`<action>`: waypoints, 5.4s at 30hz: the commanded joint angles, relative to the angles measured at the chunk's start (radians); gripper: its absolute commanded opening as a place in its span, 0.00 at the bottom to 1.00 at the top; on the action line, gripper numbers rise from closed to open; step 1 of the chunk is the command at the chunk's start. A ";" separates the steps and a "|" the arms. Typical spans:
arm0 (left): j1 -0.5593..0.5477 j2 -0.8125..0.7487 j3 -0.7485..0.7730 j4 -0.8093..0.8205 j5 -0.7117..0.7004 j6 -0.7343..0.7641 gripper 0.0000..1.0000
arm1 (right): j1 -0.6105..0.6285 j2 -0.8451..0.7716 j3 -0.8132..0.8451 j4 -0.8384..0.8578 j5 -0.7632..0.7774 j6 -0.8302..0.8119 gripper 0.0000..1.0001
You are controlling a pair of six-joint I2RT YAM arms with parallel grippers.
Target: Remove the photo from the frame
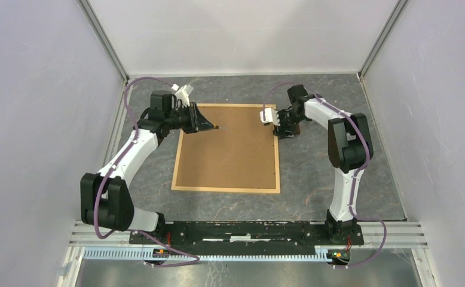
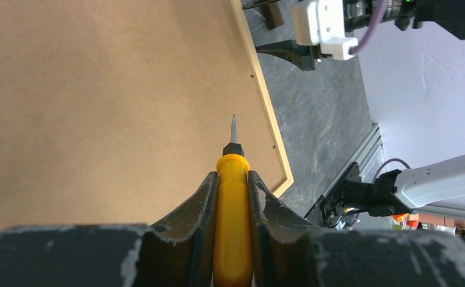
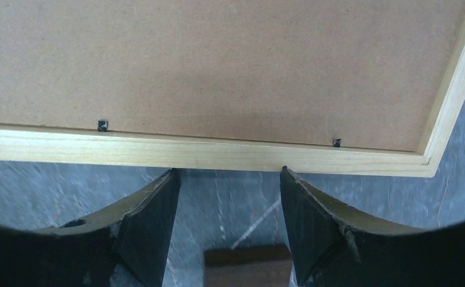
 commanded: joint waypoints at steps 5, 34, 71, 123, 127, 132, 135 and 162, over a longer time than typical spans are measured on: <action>0.000 -0.014 -0.085 0.132 -0.070 -0.092 0.02 | 0.121 -0.021 -0.051 0.001 -0.101 0.058 0.68; -0.145 0.574 0.229 0.508 -0.099 -0.398 0.02 | -0.007 -0.276 -0.203 0.202 -0.168 0.560 0.66; -0.124 0.830 0.300 0.635 0.010 -0.560 0.02 | 0.043 0.072 -0.005 0.240 -0.198 0.440 0.59; -0.355 0.656 0.391 0.419 -0.038 -0.412 0.02 | 0.107 0.130 0.049 0.141 -0.150 0.269 0.55; -0.386 0.629 0.397 0.394 -0.083 -0.358 0.02 | 0.107 0.129 0.047 0.145 -0.150 0.270 0.55; -0.410 0.621 0.400 0.407 -0.095 -0.343 0.02 | 0.107 0.128 0.044 0.147 -0.150 0.270 0.55; -0.426 0.627 0.420 0.401 -0.113 -0.330 0.02 | 0.106 0.129 0.043 0.147 -0.148 0.268 0.55; -0.233 0.476 0.355 0.207 -0.329 -0.175 0.02 | 0.040 -0.176 -0.127 0.358 0.084 1.234 0.65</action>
